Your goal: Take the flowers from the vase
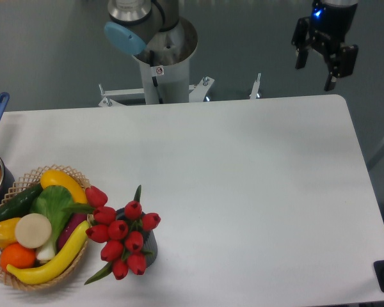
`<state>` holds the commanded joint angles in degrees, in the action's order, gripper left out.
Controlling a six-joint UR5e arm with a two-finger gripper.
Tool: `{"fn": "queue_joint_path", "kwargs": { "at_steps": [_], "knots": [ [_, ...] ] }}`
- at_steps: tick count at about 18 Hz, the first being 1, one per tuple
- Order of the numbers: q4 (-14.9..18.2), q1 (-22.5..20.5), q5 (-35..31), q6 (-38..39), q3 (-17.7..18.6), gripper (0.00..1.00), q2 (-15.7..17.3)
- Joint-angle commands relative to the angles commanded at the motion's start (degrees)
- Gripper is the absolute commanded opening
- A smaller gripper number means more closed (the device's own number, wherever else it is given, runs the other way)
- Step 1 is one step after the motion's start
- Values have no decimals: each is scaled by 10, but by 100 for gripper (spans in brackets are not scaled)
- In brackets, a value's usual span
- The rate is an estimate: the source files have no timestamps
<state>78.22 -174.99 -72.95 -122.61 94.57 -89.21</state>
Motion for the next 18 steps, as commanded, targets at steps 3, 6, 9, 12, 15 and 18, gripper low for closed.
{"fn": "queue_joint_path", "kwargs": {
  "at_steps": [3, 6, 9, 12, 15, 18],
  "knots": [
    [-1, 0, 0, 0, 1, 100, 0],
    [-1, 1, 3, 0, 3, 100, 1],
    [0, 3, 24, 24, 9, 100, 0],
    [-2, 0, 57, 74, 26, 100, 3],
    [-1, 3, 59, 107, 29, 100, 4],
    [-2, 4, 74, 128, 42, 100, 4]
  ]
}}
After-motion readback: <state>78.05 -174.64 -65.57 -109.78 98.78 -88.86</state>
